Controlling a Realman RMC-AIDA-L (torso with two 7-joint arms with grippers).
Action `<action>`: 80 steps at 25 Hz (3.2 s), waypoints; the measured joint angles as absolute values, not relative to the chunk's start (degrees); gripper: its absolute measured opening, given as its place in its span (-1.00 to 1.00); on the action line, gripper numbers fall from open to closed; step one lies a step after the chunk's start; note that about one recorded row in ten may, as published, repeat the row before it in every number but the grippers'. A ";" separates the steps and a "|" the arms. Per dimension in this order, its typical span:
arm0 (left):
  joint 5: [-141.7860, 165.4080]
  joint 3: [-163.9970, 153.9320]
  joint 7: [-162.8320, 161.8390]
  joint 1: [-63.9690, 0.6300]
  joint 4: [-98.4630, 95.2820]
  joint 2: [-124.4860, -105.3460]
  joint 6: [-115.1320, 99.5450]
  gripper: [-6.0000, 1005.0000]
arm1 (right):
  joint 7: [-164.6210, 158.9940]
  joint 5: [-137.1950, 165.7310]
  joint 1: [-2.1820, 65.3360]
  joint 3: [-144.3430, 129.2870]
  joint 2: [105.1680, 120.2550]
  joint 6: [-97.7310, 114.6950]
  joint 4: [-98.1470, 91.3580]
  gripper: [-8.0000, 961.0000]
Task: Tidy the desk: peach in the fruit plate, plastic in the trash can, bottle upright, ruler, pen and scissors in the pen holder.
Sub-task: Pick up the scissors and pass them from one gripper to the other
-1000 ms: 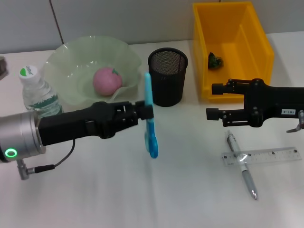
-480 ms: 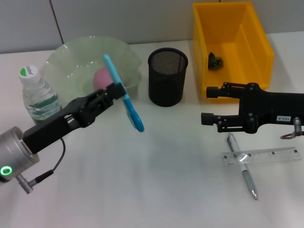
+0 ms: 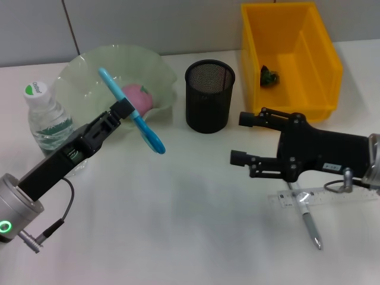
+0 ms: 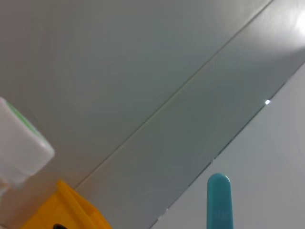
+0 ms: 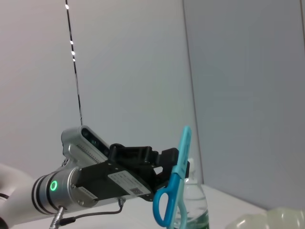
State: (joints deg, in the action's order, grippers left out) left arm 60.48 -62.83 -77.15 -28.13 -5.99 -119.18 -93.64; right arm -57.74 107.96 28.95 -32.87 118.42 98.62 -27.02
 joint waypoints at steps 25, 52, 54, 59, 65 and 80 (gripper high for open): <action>57.86 -53.92 -73.23 -32.33 11.59 -119.18 -98.31 -0.50 | -20.66 97.10 30.34 -32.39 119.63 94.89 0.17 0.67; 80.56 -26.86 -69.92 -31.47 18.34 -119.18 -95.19 -0.49 | -2.83 96.84 34.76 -25.80 119.88 89.81 13.43 0.66; 81.75 -25.73 -69.73 -31.41 18.47 -119.18 -95.04 -0.49 | -2.81 97.00 34.78 -25.52 119.88 89.81 13.42 0.66; 83.27 -24.06 -69.10 -31.12 19.16 -119.18 -94.54 -0.49 | -2.05 96.90 34.86 -25.44 119.88 89.81 13.51 0.66; 83.92 -23.21 -69.08 -31.05 19.95 -119.18 -94.48 -0.49 | 1.67 96.95 35.38 -25.02 119.89 90.09 15.06 0.66; 85.51 -21.50 -69.84 -30.50 20.27 -119.18 -95.55 -0.48 | 3.25 97.17 36.31 -22.74 119.88 88.68 16.33 0.66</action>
